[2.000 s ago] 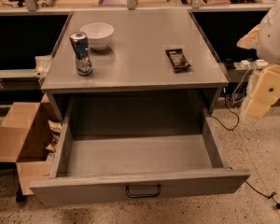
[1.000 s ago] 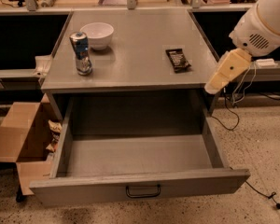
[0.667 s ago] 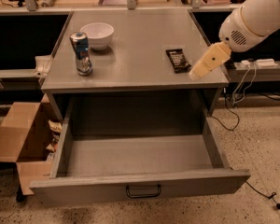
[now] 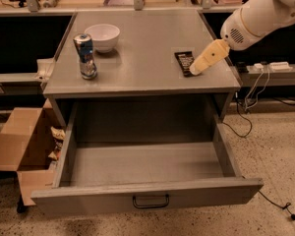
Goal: Place rxbar chocolate into top drawer
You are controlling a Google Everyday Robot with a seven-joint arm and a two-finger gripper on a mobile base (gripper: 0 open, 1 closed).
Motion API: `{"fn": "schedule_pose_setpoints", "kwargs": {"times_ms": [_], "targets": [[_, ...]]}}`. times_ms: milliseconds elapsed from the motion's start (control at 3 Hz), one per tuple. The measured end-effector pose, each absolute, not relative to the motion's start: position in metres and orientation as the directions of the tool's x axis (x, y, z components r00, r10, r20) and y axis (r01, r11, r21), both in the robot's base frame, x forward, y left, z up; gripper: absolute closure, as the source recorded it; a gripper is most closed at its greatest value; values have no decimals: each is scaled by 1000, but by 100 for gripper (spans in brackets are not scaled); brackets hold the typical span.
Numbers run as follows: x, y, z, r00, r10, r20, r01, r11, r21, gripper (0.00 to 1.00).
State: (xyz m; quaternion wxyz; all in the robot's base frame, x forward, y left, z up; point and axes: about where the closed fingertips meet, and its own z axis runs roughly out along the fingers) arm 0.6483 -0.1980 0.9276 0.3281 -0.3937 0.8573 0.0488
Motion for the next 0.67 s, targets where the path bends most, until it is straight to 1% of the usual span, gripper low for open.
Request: {"fn": "schedule_pose_setpoints", "kwargs": {"times_ms": [333, 667], "targets": [[655, -196, 919, -504, -603, -618, -687, 714, -136, 0], [676, -202, 890, -577, -522, -628, -610, 787, -95, 0]]}}
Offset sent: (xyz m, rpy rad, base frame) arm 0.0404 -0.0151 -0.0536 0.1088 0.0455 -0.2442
